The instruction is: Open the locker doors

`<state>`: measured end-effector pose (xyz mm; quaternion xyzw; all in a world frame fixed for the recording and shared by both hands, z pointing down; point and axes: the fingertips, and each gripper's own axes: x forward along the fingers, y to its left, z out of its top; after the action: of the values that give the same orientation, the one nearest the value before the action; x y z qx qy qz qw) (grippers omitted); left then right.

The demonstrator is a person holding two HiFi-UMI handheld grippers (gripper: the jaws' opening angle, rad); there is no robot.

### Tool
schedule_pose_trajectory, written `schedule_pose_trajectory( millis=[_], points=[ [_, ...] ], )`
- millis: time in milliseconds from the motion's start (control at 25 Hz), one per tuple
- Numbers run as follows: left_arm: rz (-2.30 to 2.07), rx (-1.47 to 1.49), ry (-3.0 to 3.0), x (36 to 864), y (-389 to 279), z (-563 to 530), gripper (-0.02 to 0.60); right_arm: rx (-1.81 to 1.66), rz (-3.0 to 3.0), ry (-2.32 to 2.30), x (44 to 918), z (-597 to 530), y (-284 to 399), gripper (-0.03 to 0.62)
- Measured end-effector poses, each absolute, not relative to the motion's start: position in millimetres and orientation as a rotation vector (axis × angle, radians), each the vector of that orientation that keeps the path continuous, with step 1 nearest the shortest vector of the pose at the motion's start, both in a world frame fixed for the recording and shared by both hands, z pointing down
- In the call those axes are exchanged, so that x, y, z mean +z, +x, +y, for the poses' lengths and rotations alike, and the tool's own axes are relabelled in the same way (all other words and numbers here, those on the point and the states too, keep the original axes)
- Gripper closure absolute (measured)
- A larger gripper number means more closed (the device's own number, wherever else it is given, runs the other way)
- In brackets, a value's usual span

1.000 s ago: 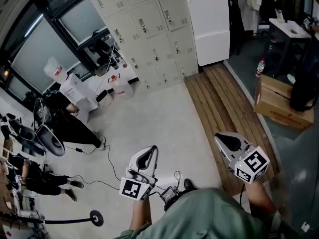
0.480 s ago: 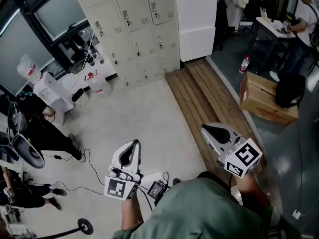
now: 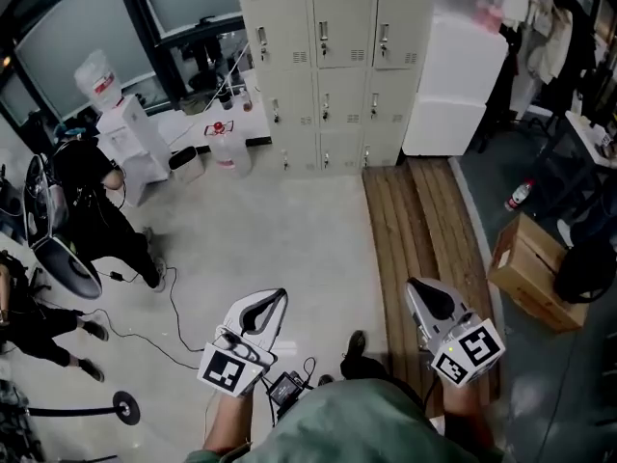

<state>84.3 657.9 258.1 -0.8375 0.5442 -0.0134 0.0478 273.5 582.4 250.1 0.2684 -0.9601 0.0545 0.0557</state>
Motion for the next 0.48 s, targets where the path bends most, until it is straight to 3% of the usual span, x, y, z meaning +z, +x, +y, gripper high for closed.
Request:
schedule_pose_trajectory(
  millis=[280, 480],
  points=[
    [1.670, -0.258, -2.577, 262, 83, 560, 0.594, 0.223, -2.981, 0.756, 250, 473, 257, 0.589],
    [1.701, -0.176, -2.548, 246, 71, 547, 0.594, 0.267, -2.911, 0.660, 256, 453, 242, 0.589]
  ],
)
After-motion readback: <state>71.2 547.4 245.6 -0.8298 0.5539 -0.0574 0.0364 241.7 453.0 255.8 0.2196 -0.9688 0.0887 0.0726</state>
